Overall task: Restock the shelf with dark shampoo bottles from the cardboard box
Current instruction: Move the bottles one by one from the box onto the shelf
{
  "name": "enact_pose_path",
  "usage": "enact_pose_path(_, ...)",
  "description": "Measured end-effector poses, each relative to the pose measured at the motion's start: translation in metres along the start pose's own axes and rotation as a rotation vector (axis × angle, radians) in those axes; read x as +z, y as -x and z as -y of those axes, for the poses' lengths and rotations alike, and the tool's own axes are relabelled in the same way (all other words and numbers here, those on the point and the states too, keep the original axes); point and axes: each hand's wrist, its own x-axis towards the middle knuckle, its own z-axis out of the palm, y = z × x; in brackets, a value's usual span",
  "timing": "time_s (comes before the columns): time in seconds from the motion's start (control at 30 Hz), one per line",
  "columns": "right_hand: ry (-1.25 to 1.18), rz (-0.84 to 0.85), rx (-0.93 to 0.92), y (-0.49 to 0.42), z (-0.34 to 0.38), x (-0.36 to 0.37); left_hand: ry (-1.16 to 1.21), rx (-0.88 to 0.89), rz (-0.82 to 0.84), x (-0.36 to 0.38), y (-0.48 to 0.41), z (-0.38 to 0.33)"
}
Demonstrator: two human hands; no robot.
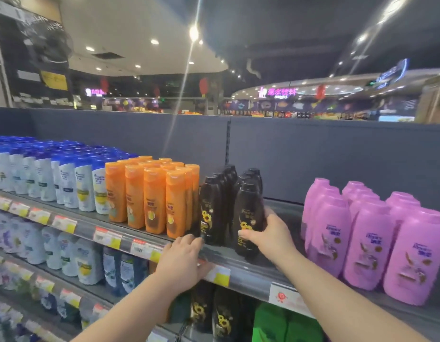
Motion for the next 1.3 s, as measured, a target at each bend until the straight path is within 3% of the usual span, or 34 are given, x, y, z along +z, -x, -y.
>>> enact_pose_path(0.2,0.064,-0.058,0.087,-0.01,-0.002,0.034,0.004,0.166,-0.025,0.013,-0.013,0.02)
enact_pose_path(0.4,0.257,-0.011,0.203,-0.003,-0.017,0.034,0.037,0.215,-0.051,0.014,-0.016,0.025)
enact_pose_path(0.7,0.395,-0.032,0.23,-0.005,-0.015,0.043,0.044,0.256,-0.028,0.007,-0.019,0.027)
enact_pose_path(1.3,0.372,-0.023,0.287,-0.007,-0.015,0.043,0.073,0.283,-0.077,0.012,-0.017,0.028)
